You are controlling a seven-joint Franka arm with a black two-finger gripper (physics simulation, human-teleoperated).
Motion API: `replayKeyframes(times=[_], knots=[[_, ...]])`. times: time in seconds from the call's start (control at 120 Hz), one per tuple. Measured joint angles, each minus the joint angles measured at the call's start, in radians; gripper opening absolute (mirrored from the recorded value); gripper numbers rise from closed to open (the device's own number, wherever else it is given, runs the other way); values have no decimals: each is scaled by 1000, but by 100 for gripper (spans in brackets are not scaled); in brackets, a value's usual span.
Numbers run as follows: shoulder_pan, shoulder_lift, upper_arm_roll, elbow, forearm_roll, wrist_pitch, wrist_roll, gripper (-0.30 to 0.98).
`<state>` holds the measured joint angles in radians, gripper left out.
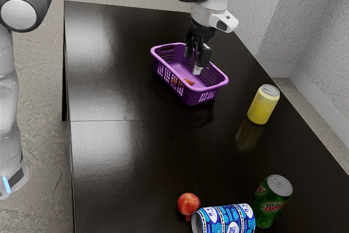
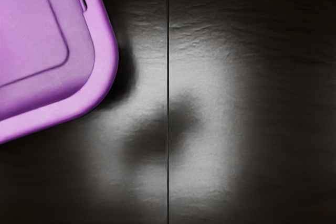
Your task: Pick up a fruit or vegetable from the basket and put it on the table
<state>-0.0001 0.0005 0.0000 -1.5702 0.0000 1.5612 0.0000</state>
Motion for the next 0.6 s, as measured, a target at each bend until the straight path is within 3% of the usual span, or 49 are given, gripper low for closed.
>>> replayKeyframes(times=[0.067,0.142,0.433,0.6], knots=[[44,114,-50,181,0,-7,14,69],[49,159,-68,250,0,-14,31,69],[52,173,-75,274,0,-25,78,69],[54,179,-40,274,-33,-27,96,69]])
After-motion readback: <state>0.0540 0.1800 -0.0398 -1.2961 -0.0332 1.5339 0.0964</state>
